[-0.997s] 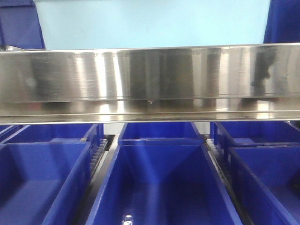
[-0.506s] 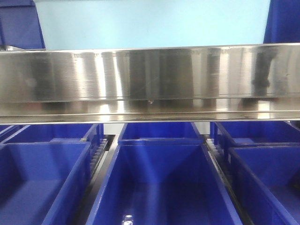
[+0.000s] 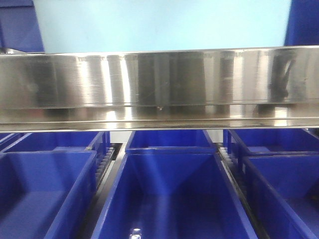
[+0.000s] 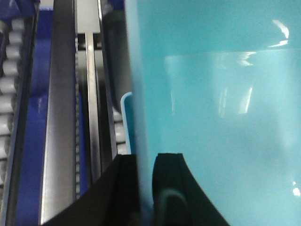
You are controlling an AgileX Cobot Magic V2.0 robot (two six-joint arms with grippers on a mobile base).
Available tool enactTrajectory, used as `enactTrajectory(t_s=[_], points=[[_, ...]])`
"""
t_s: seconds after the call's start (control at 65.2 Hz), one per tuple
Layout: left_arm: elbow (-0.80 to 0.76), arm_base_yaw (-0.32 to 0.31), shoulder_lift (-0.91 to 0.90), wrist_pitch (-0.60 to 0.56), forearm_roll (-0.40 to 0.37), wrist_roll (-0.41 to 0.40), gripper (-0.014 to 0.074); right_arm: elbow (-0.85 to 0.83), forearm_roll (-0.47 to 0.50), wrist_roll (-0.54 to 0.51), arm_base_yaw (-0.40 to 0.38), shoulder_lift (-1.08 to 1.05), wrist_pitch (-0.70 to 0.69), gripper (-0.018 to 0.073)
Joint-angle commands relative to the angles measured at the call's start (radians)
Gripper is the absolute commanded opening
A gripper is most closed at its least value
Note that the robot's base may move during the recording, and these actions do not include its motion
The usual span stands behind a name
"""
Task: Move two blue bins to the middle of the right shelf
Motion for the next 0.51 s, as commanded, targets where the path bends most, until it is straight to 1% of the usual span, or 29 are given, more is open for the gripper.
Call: enactTrajectory(t_s=[0.0, 0.138, 0.276, 0.491], points=[[-0.007, 0.007, -0.003, -0.008, -0.001, 0.011, -0.0111, -0.013, 0.012, 0.001, -0.010, 0.007, 0.041, -0.0153], [-0.007, 0.007, 0.009, -0.008, 0.001, 0.011, -0.0111, -0.013, 0.005, 0.001, -0.013, 0.026, 0.095, -0.0153], [-0.006, 0.007, 0.022, -0.008, -0.002, 0.015, -0.0111, -0.013, 0.000, 0.001, -0.013, 0.034, 0.113, -0.0153], [-0.006, 0.007, 0.043, -0.008, -0.004, 0.015, -0.0111, -0.013, -0.036, 0.001, -0.013, 0.055, 0.128, -0.0153]])
